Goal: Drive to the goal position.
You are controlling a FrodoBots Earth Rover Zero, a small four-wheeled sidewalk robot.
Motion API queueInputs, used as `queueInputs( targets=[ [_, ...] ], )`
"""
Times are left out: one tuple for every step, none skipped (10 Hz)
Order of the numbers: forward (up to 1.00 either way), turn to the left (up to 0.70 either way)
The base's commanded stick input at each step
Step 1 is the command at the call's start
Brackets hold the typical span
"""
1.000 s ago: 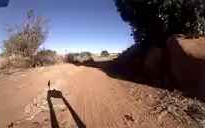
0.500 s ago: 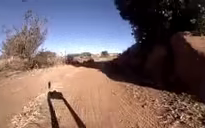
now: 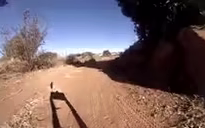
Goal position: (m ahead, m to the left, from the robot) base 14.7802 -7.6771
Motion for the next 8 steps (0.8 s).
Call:
queueInputs(
  targets=[
    [0.50, 0.00],
    [0.50, 0.00],
    [0.50, 0.00],
    [0.50, 0.00],
    [0.50, 0.00],
    [0.50, 0.00],
    [0.50, 0.00],
    [0.50, 0.00]
  ],
)
